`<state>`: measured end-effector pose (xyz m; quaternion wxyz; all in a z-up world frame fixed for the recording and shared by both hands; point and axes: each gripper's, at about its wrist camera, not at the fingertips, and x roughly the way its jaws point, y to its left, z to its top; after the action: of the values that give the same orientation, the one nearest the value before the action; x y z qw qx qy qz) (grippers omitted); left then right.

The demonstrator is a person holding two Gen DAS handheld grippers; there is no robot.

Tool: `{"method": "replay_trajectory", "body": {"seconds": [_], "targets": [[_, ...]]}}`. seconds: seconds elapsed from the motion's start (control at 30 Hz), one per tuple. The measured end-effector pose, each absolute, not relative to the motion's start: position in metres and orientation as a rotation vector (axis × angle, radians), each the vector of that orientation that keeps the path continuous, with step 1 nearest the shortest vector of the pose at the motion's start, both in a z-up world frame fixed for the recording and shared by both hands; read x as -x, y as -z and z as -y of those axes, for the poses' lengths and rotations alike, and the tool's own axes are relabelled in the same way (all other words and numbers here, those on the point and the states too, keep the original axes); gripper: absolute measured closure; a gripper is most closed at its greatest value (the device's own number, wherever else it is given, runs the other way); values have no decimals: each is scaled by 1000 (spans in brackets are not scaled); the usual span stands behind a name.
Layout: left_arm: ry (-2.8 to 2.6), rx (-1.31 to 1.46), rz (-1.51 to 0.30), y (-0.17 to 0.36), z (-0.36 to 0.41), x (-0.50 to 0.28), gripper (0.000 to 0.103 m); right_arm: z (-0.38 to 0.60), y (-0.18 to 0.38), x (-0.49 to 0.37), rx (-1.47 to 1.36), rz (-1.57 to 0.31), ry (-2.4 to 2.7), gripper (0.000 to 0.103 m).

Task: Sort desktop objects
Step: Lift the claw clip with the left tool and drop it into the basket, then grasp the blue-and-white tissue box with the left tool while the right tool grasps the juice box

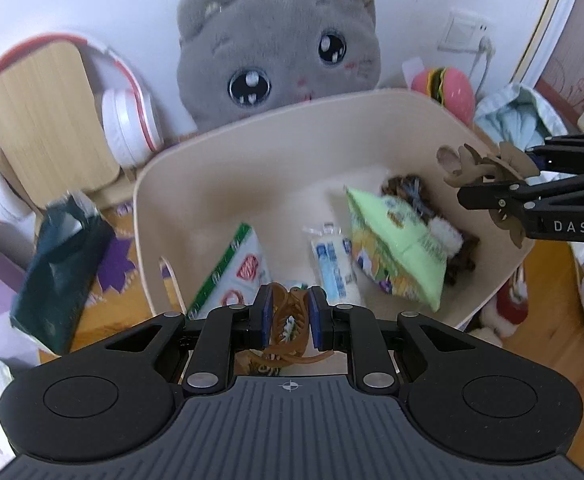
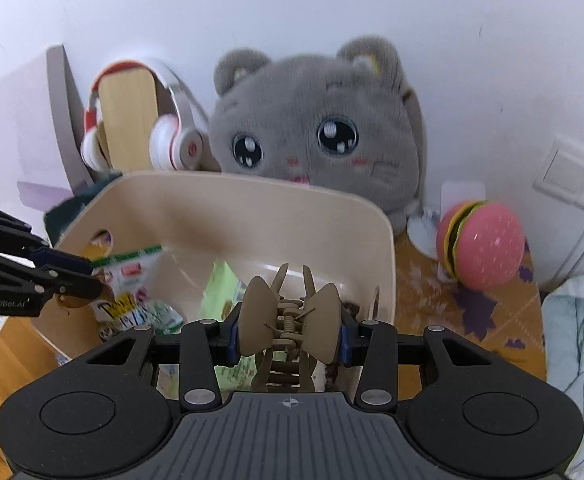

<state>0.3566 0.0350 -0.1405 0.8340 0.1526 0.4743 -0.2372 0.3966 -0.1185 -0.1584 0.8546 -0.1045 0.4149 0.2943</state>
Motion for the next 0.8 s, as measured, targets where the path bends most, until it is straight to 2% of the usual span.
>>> {"method": "replay_trajectory", "body": {"seconds": [0.33, 0.4, 0.47, 0.53, 0.57, 0.63, 0.73, 0.8], "targets": [[485, -324, -1066, 158, -31, -351, 84, 103, 178, -395, 274, -925, -633, 63], [480, -332, -1044, 154, -31, -347, 75, 102, 181, -395, 275, -940, -638, 56], [473, -338, -1022, 151, -31, -343, 50, 104, 181, -393, 264, -943, -647, 46], [457, -339, -998, 147, -31, -339, 40, 106, 180, -390, 255, -929, -657, 36], [455, -336, -989, 145, -31, -337, 39, 107, 179, -387, 258, -919, -657, 30], [454, -328, -988, 142, -33, -335, 37, 108, 177, -384, 262, -901, -652, 25], [458, -331, -992, 141, -36, -331, 35, 113, 172, -379, 249, -880, -660, 23], [467, -324, -989, 139, -41, -328, 35, 117, 169, -376, 233, -868, -658, 16]]}}
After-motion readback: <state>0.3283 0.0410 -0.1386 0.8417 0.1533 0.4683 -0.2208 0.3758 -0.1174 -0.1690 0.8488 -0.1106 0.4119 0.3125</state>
